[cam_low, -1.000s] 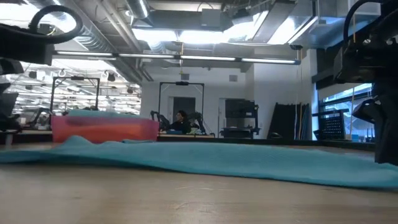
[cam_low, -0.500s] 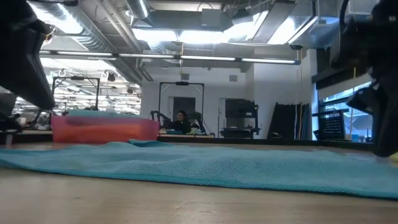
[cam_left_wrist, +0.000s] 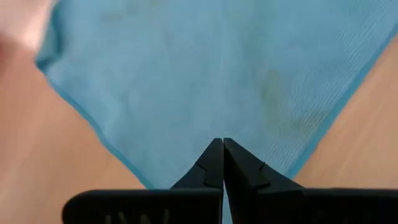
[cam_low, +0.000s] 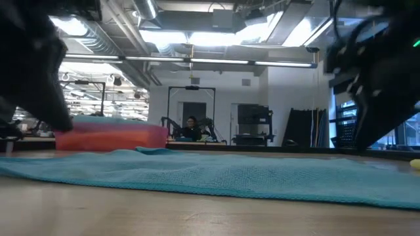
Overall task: Roll microfiber towels into tight, uniform cylinder then place into a basket
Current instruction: Fold the blue microfiber towel
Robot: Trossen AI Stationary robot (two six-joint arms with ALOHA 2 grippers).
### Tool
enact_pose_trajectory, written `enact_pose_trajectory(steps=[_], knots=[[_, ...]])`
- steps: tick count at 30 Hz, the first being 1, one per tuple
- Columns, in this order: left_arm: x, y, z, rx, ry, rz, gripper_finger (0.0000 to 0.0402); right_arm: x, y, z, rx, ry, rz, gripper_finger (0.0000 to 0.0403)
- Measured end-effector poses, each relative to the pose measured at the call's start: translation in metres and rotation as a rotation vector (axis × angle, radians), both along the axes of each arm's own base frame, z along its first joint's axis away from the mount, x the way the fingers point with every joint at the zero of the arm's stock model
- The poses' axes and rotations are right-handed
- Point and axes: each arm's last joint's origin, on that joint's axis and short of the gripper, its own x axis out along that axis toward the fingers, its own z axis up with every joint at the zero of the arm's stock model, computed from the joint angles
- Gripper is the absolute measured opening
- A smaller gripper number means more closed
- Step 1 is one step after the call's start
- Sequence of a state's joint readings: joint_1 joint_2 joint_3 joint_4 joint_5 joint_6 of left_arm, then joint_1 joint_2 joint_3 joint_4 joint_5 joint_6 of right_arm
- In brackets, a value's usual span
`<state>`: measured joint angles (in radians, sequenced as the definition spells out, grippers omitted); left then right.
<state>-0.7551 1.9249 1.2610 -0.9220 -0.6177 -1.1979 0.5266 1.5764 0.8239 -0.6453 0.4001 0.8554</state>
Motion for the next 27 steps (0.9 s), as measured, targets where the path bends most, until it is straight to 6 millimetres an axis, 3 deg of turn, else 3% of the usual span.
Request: enact_pose_trajectory(steps=[6,11,18,27], knots=[[0.01,0.01,-0.028,-0.072,0.238,0.017,0.0,0.001,-0.033,-0.013,0.023,0.107,-0.057,0.0026],[0.017,0.024,-0.033,-0.002,0.254,0.038,0.0,-0.001,-0.039,-0.017,0.114,0.161,-0.064,0.0006],[0.026,0.051,-0.033,0.085,0.369,0.014,0.0,-0.011,-0.014,-0.017,0.223,0.189,-0.041,0.0014],[0.047,0.096,-0.031,0.184,0.447,-0.014,0.0,-0.029,0.037,-0.016,0.363,0.12,0.001,0.0012]])
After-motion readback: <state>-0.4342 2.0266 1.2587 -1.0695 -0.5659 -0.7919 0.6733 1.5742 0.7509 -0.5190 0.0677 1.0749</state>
